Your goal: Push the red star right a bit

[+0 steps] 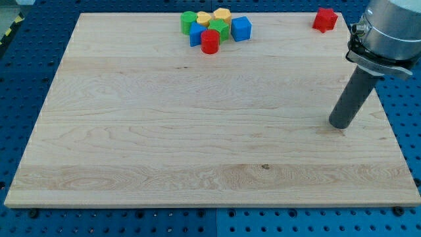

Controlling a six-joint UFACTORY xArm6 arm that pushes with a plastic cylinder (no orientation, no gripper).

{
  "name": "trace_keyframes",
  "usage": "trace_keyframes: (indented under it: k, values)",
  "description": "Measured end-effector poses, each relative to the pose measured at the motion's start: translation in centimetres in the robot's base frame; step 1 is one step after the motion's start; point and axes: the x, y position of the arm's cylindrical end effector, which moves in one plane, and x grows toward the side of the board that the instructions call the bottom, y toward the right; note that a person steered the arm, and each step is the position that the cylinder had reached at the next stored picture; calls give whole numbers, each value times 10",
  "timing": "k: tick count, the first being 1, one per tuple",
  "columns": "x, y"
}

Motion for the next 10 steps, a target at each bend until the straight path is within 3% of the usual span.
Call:
trace_keyframes:
  k: [7,10]
  values:
    - [-16,4]
    - [-41,7]
